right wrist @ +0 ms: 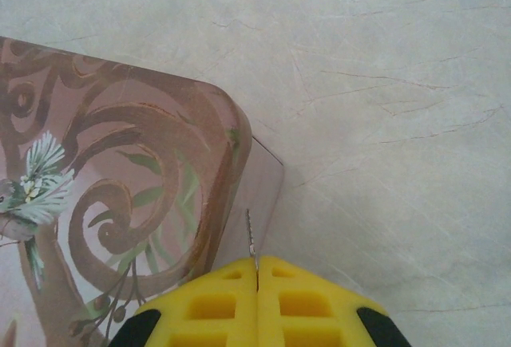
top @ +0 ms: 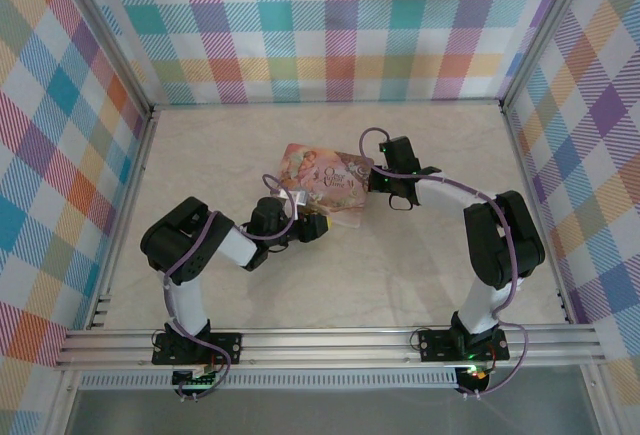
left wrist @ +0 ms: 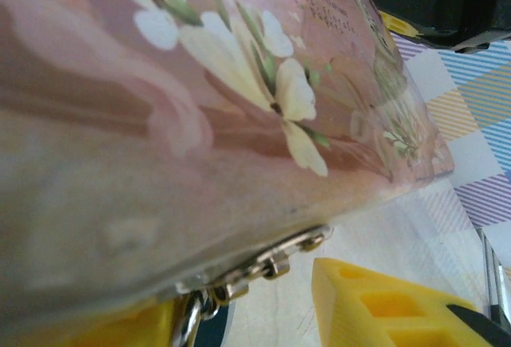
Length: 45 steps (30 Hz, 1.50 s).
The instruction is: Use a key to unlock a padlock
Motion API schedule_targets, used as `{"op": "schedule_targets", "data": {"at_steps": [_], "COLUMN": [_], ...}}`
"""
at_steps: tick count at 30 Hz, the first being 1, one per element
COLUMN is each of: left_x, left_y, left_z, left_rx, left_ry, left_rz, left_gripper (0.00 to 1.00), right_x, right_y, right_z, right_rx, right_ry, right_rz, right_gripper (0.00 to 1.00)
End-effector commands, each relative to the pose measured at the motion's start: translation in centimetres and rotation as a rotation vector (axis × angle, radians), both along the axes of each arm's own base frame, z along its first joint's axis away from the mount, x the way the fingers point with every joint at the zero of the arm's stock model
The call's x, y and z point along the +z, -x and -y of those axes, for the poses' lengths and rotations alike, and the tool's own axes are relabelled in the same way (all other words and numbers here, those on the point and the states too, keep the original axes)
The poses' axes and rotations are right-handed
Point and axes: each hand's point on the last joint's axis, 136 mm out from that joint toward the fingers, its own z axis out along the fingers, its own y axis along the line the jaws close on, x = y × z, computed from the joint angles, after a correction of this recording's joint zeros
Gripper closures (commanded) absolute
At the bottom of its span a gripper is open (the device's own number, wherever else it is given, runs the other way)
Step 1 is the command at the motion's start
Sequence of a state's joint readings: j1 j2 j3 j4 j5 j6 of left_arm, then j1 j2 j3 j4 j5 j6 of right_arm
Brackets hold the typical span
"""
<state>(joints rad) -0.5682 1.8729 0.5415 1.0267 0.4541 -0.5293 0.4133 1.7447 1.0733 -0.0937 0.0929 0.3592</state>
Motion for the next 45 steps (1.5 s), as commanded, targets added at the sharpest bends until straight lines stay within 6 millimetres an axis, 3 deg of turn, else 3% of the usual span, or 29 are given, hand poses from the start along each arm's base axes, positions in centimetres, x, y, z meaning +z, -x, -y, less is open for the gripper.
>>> {"op": "schedule_targets", "data": {"at_steps": [1, 11, 22, 34, 45], "left_x": [1.5, 1.2, 1.0, -0.8, -1.6], "left_y": [-0.8, -1.1, -1.6, 0.3, 1.2], "left_z": [-0.5, -2.0, -1.9, -2.1, -1.4], "left_rx": [0.035, 0.075, 0.063, -0.014, -0.080], "left_ry": [0.019, 0.005, -0.008, -0.095, -0.113], "left_rz": [0.056, 0.050, 0.044, -0.065, -0.154], "left_gripper": [0.61, 0.72, 0.90, 0.91, 0.90], "right_x": [-0.1, -0.1, -0.1, -0.1, 0.9], "right_y": [0.2, 0.2, 0.3, -1.0, -4.1], "right_z": [-0.8, -1.0, -1.0, -1.4, -4.2], "right_rx": [0.016, 0.016, 0.018, 0.041, 0.166], "right_ry": [-0.026, -0.034, -0.034, 0.000, 0.001], "right_rz": [-0.003, -0.005, -0.005, 0.003, 0.036], "right_gripper": [1.00, 1.00, 1.00, 1.00, 1.00]}}
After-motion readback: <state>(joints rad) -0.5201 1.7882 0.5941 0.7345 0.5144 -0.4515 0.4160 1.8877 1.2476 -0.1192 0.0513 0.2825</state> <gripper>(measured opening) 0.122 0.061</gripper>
